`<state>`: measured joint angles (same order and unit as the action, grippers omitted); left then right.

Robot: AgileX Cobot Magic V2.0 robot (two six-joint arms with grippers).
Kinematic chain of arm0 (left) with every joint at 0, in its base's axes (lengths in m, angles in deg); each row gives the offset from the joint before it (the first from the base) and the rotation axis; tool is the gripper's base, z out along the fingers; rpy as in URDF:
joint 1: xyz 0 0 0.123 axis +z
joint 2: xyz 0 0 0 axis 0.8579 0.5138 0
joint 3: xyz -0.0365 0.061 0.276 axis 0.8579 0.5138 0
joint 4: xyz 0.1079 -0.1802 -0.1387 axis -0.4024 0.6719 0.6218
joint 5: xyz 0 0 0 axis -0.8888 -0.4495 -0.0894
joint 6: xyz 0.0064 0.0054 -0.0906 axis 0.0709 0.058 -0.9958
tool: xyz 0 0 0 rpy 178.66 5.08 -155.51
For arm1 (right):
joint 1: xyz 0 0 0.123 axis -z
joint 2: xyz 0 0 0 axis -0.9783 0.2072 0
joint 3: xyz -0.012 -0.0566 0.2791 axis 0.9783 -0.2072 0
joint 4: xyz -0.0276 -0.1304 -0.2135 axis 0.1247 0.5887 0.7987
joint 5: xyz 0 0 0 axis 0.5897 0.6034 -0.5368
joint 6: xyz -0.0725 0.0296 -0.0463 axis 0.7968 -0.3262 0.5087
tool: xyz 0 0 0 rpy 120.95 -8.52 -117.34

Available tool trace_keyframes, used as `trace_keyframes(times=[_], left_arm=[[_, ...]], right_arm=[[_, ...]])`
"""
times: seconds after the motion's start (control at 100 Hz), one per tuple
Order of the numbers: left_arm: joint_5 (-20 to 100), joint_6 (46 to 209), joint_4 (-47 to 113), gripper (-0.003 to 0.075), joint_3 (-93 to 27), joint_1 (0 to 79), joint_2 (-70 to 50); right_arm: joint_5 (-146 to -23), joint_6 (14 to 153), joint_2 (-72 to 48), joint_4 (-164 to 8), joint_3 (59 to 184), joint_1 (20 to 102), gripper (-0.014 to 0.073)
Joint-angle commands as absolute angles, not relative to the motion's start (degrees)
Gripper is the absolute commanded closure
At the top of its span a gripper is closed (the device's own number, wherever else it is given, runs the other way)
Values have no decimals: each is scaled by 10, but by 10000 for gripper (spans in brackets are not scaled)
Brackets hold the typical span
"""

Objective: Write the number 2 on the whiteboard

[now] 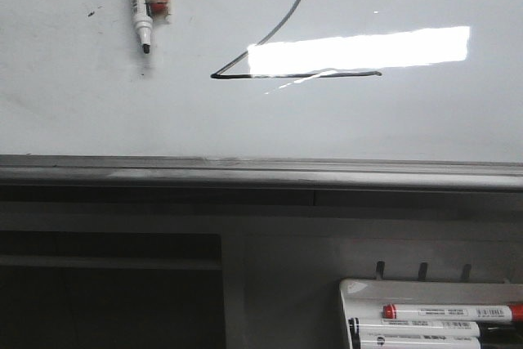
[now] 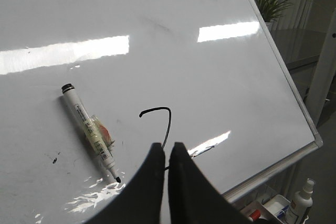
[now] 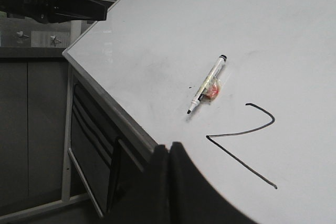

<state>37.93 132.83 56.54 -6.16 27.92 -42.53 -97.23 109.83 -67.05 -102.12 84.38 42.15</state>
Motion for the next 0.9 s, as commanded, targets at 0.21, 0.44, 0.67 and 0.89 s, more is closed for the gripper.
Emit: trace_keyframes(times=[0.21, 0.44, 0.67, 0.89], left_arm=[[405, 1327, 575, 741, -77, 279, -423], [405, 1327, 575, 741, -77, 279, -423], [417, 1327, 577, 741, -54, 280, -435], [516, 1324, 459, 741, 43, 320, -538]], right_arm=[[-934, 1097, -664, -1027, 856, 425, 664], [-934, 1097, -664, -1027, 856, 425, 664], [-932, 1097, -664, -1027, 856, 425, 664], [-931, 1097, -664, -1027, 856, 425, 664]])
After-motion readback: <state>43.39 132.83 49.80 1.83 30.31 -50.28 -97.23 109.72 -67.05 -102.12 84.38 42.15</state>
